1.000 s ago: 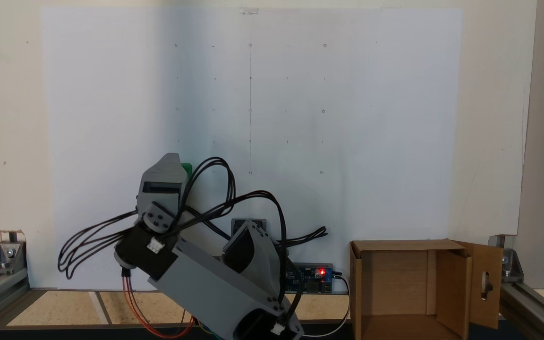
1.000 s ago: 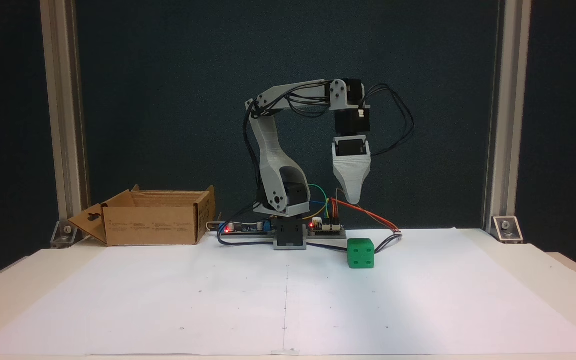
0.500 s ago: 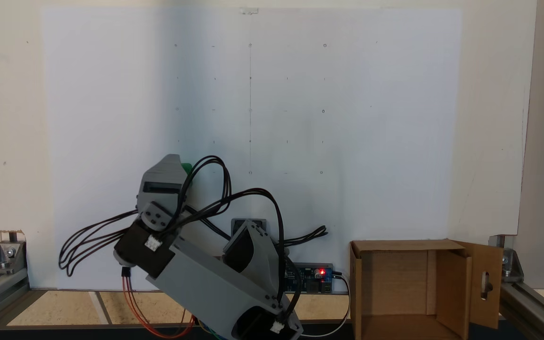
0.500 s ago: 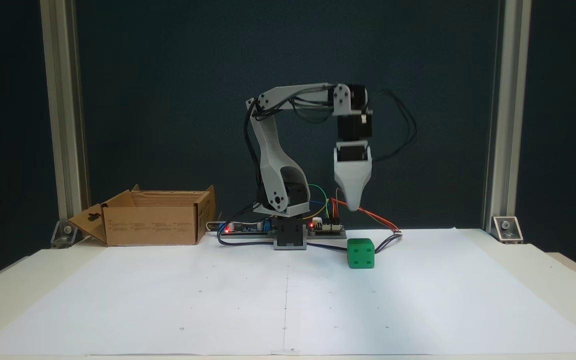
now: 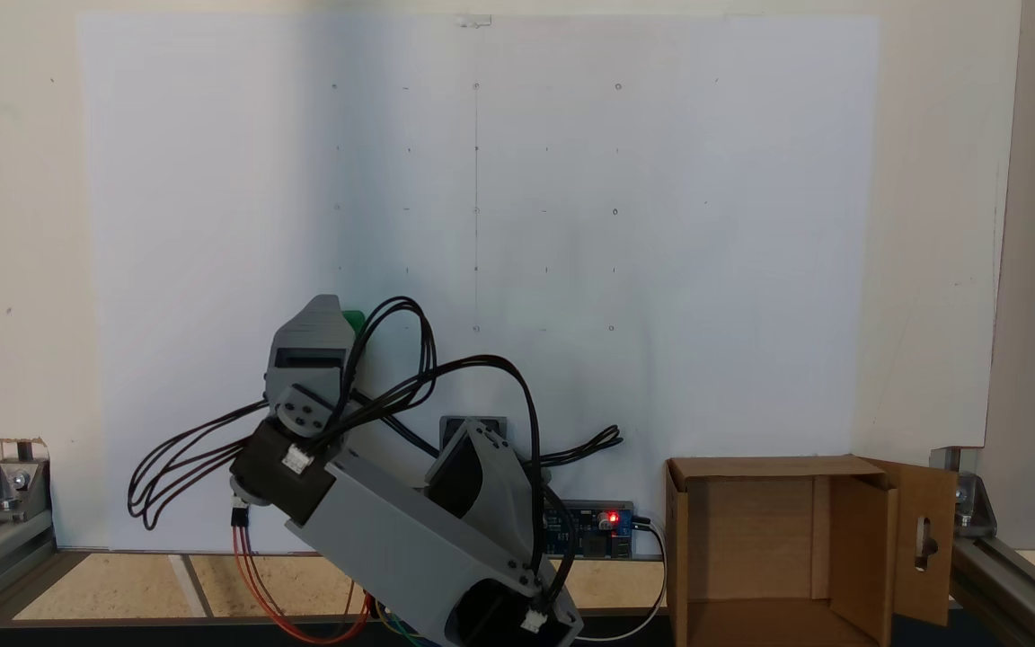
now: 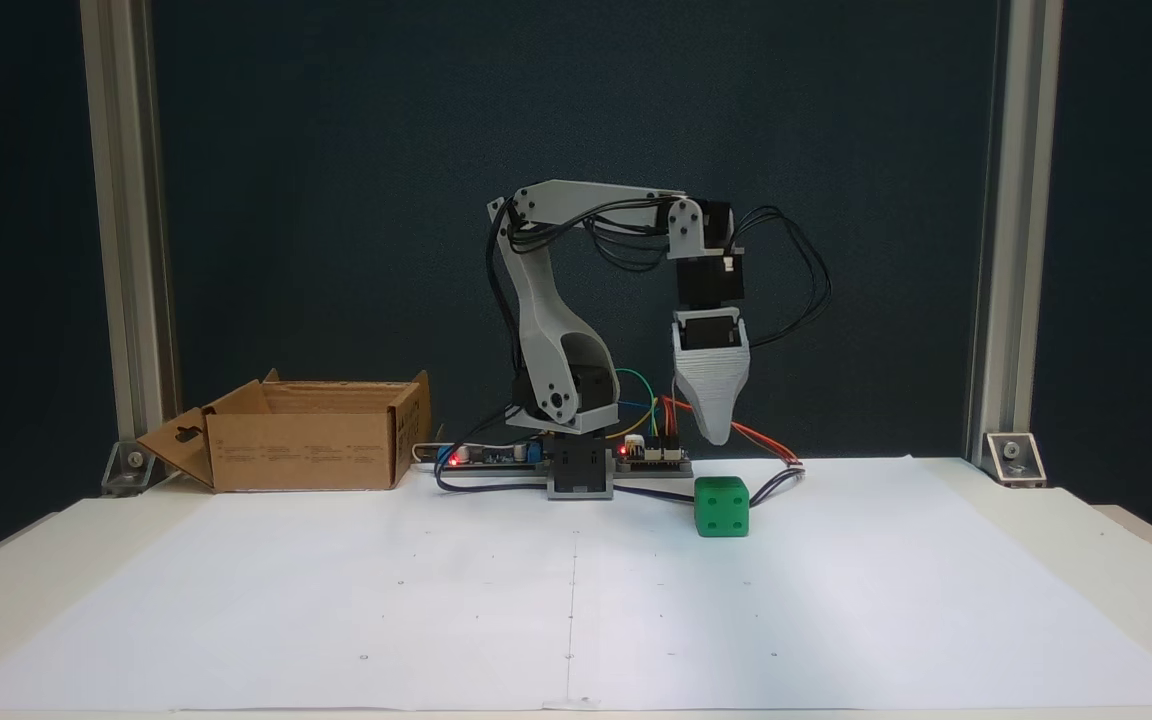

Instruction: Grasp a green dice and put it in the bin.

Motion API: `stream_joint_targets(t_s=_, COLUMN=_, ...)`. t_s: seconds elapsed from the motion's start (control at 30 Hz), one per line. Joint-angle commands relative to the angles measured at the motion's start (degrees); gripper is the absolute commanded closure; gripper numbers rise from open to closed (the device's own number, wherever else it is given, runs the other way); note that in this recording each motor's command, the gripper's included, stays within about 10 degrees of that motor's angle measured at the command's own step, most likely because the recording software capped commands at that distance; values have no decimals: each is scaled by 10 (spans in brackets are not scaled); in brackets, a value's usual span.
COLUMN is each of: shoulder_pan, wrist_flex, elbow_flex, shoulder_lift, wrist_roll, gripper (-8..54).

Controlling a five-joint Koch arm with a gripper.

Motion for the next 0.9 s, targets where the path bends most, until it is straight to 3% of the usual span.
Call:
stream_joint_targets(t_s=0.0, shoulder_pan=-6, wrist_flex=-16, elbow_flex=-4, shoulder_lift=15, wrist_roll=43, gripper=20)
stream_joint_targets(t_s=0.87, shoulder_pan=-4, wrist_flex=-99, elbow_flex=64, shoulder_lift=16, wrist_roll=50, gripper=23)
